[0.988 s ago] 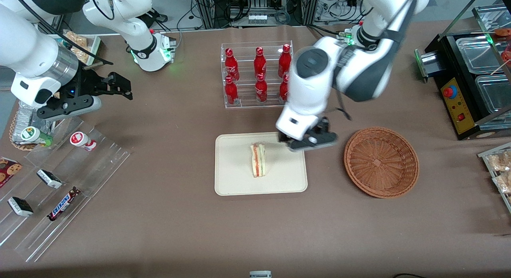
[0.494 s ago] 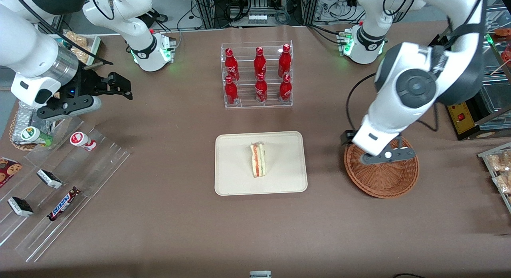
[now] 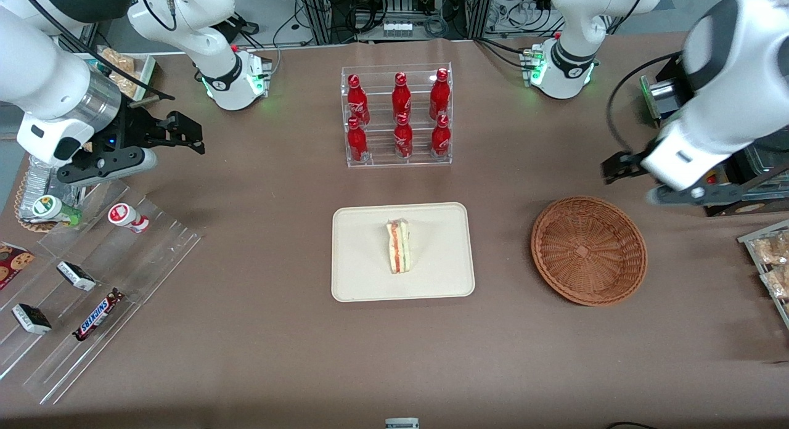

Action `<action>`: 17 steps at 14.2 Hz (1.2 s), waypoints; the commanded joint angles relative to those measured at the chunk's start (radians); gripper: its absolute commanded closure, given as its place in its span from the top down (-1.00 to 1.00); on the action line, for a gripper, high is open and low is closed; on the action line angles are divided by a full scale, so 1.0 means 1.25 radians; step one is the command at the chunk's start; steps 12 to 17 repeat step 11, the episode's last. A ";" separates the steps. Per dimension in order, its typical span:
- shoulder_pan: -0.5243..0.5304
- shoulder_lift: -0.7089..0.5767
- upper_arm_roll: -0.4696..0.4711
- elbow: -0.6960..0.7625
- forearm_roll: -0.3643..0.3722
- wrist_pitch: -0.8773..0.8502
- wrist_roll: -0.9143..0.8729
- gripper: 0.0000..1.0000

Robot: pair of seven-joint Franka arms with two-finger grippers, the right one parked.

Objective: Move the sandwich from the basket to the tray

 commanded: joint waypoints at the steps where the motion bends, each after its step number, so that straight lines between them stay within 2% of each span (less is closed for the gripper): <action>1: -0.003 -0.052 0.049 -0.011 -0.017 -0.012 0.077 1.00; 4: -0.003 -0.043 0.079 0.044 -0.011 -0.014 0.085 1.00; 17: 0.003 -0.046 0.079 0.034 -0.005 -0.027 0.085 1.00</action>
